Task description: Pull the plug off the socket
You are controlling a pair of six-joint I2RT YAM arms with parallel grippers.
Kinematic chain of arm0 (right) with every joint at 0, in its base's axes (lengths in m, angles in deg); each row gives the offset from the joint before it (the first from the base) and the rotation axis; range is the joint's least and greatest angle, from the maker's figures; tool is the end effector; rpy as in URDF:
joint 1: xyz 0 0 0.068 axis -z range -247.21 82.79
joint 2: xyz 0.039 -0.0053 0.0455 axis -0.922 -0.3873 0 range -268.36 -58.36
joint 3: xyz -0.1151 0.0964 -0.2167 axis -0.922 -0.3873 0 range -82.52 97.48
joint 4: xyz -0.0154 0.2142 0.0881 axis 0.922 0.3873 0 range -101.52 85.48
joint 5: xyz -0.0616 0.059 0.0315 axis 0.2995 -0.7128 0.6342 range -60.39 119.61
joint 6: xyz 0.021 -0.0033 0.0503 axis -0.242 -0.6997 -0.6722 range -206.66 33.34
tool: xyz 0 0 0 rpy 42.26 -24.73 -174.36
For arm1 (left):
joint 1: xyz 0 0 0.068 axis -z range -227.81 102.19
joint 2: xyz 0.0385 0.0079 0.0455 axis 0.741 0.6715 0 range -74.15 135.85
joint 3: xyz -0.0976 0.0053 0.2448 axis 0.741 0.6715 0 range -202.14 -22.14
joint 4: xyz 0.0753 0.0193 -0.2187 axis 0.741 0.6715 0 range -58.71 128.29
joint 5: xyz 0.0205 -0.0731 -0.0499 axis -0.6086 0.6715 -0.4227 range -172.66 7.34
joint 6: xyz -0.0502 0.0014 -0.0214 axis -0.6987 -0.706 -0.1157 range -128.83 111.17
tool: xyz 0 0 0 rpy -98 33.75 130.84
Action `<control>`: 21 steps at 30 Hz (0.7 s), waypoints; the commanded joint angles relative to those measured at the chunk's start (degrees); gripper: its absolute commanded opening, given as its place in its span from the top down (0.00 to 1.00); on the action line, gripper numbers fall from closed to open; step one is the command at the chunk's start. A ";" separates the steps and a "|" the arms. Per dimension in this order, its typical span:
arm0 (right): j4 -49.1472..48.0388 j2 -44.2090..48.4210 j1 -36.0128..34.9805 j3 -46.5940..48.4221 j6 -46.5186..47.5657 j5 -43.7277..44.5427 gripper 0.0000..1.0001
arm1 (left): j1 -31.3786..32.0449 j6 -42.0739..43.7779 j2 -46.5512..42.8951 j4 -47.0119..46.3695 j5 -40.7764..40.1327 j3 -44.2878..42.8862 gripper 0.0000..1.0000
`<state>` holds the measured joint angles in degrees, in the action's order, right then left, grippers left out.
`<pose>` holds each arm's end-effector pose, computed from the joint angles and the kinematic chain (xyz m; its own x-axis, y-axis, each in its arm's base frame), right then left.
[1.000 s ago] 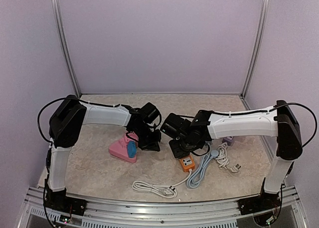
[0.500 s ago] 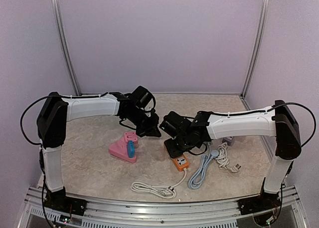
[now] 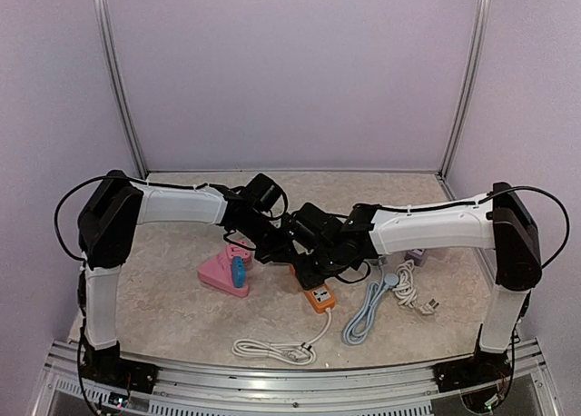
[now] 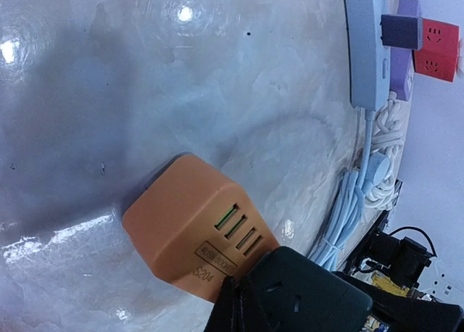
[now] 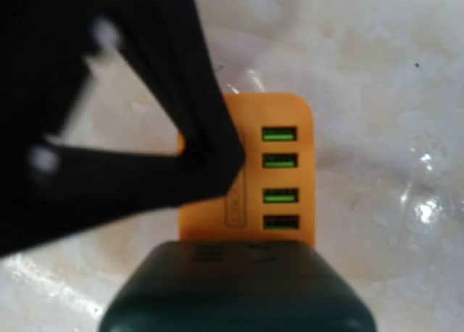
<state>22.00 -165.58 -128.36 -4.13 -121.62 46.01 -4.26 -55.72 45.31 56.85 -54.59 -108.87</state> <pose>0.1837 0.3119 0.2096 -0.7956 -0.3048 -0.5236 -0.3918 0.9180 0.0610 0.2874 -0.2970 0.1797 -0.9961 0.0581 -0.0669 0.0878 0.7485 -0.6573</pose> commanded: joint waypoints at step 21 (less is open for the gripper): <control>6.53 -2.12 -1.03 8.61 -3.20 4.45 0.90 | 2.42 4.57 7.72 2.83 -4.23 9.16 1.00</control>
<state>26.92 -168.27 -129.56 0.72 -123.17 47.28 -3.24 -52.38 47.82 49.82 -52.82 -105.29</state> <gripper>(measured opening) 0.584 0.003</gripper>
